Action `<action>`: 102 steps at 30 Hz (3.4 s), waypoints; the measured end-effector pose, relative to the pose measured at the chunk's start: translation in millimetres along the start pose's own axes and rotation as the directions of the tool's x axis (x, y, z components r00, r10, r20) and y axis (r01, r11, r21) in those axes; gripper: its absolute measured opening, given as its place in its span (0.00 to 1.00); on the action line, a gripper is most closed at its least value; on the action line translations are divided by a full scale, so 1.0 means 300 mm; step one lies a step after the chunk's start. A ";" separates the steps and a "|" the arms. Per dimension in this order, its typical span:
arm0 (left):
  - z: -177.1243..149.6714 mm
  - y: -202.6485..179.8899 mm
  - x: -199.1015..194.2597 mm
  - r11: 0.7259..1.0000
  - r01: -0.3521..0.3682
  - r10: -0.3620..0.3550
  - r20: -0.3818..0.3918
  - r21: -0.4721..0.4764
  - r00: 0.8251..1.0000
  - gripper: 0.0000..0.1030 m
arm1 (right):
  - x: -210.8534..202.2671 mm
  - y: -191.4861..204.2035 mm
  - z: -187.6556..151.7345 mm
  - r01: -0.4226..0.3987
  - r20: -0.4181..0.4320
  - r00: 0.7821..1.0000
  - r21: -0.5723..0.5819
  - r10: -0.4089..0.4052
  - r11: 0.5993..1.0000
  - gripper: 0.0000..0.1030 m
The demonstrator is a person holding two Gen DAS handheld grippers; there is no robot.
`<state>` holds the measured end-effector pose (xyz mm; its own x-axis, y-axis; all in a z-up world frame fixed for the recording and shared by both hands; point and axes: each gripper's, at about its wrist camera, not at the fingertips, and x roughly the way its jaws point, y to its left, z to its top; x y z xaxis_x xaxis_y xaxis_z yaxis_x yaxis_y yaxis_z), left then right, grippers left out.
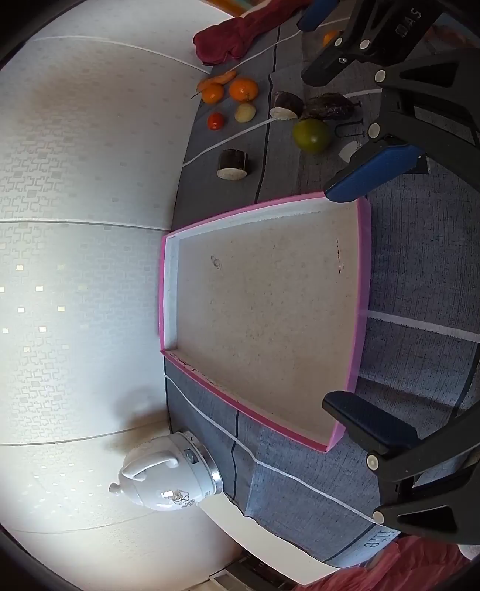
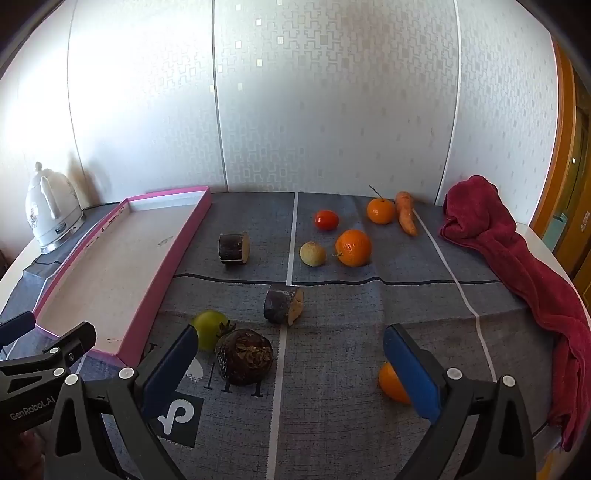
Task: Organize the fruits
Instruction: 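Move right tool toward the orange while left tool approaches the dark brown fruit, then close right tool on the orange while left tool grasps the dark brown fruit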
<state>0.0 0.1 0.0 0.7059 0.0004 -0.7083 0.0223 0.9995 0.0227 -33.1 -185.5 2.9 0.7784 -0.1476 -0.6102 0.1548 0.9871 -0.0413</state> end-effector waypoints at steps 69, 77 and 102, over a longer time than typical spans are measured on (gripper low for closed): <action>-0.041 -0.188 0.022 0.957 0.237 -0.228 -0.076 0.165 0.971 1.00 | -0.012 -0.203 -0.085 -0.039 -0.045 0.998 0.040 0.041 0.998 0.58; -0.064 -0.262 -0.006 0.923 0.301 -0.304 -0.024 0.242 0.952 1.00 | 0.012 -0.247 -0.097 0.008 -0.098 0.995 0.071 -0.001 0.997 0.54; -0.081 -0.471 0.093 0.875 0.300 -0.315 -0.025 0.379 0.949 0.55 | 0.075 -0.323 -0.099 0.025 -0.155 0.988 0.186 0.004 0.982 0.36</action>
<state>-0.7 -140.4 -39.9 0.6448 -0.3134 -0.6972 0.5001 0.8627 0.0748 -48.6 -282.8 -30.2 0.6756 -0.1318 -0.7254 0.2842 0.9544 0.0913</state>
